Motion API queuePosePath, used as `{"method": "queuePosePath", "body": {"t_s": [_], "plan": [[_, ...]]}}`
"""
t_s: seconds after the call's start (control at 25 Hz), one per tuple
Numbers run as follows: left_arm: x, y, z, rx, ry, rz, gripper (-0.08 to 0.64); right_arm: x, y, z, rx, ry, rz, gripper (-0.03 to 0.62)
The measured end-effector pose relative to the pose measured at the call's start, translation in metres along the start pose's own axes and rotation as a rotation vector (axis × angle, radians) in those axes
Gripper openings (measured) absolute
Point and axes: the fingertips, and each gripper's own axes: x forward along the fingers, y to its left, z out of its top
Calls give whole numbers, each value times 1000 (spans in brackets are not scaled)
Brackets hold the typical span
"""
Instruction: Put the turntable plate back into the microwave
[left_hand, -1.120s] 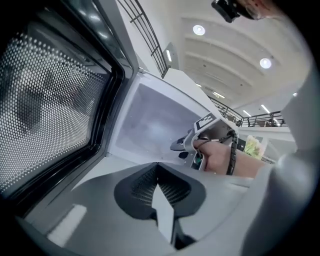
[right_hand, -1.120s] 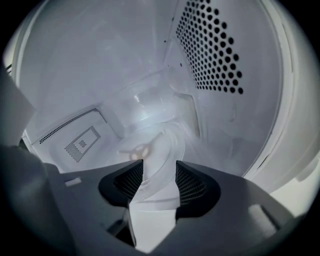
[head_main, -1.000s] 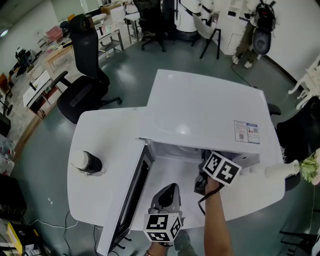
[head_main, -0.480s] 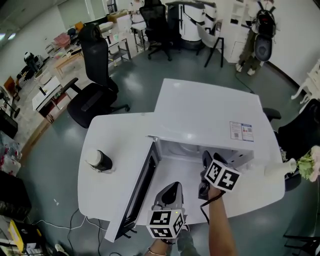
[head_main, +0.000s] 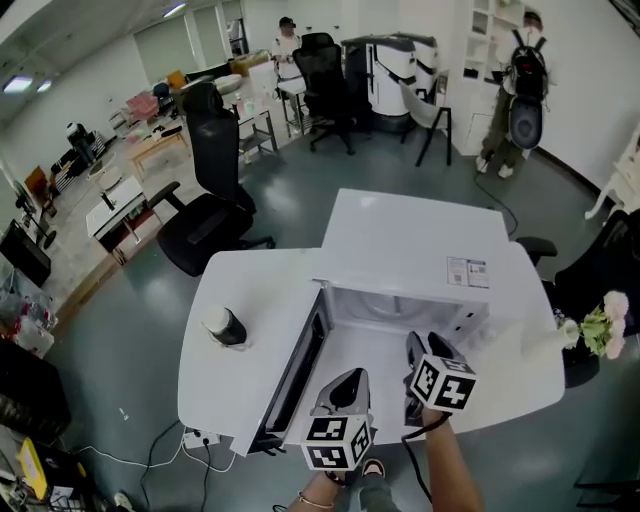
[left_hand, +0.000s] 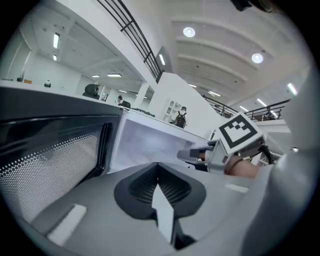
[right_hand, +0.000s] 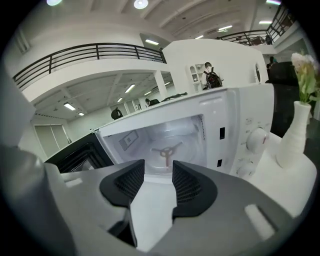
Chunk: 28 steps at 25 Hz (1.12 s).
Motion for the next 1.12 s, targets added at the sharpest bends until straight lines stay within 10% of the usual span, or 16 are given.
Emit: {"method": "queuePosePath", "body": {"t_s": [0.32,1.12], "plan": [[-22,-4,20,11,-19,9,0,-53,11,-12,-56,-14,-13,54],[-50,-21,59,97,-94,-19,0,-151,22,5,-121,-180,-25,9]]}}
